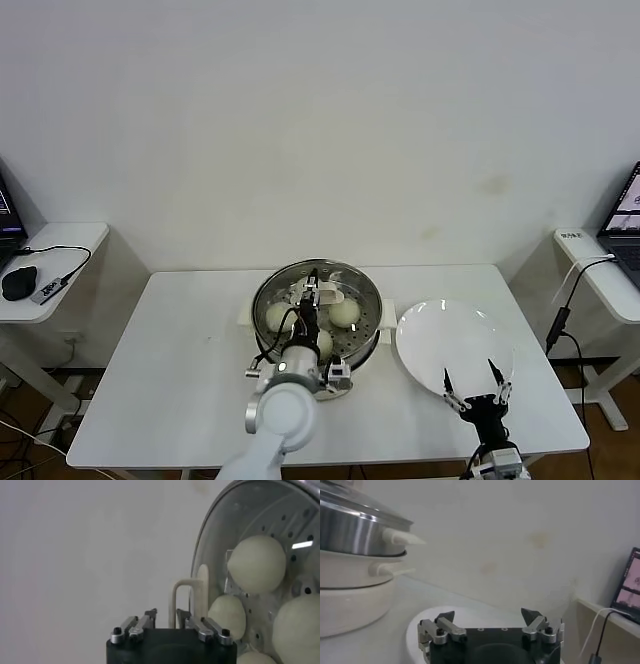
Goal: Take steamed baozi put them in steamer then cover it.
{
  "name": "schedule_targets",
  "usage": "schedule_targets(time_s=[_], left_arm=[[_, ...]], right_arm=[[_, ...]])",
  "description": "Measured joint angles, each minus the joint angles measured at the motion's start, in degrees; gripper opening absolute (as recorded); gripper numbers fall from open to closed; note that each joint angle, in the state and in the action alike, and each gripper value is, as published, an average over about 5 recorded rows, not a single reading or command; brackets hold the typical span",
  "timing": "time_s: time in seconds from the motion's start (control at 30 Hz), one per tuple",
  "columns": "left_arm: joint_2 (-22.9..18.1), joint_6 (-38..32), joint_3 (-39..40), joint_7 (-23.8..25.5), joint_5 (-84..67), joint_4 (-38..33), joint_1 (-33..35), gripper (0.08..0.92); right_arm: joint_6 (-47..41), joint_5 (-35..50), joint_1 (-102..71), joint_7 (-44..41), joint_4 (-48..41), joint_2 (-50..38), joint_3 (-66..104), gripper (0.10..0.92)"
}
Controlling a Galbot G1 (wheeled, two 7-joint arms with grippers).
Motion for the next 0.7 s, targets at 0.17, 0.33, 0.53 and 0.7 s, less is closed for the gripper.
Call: schedule_targets(time_s=[0.17,0.33,0.53,0.7], left_arm=[[2.85,-1.03,-0.96,-1.33,-2.72,-5.41,3.74,0.671],[6.47,-3.13,-3.57,-3.9,-8.73,-12.68,10.11,0.796],[10.59,-7.83,-10.95,-10.2,-24.51,-19.84,19.72,0.822],[12.56,-13.37,-20.28,-15.7,-43.42,-21.25,27.0,0.823]], right_arm=[[-0.17,0.32,-0.48,0.0,0.33,-0.49,0.13,0.823],[-0.33,0.91,-0.64,-0.06,0.53,-0.83,0.36,0.823],[-0.45,1.41,-1.06,-0.19,0.87,-1.18,0.0,0.823],[-1.06,1.7,-2.01,-0.59,2.2,-1.95,-0.82,0.823]])
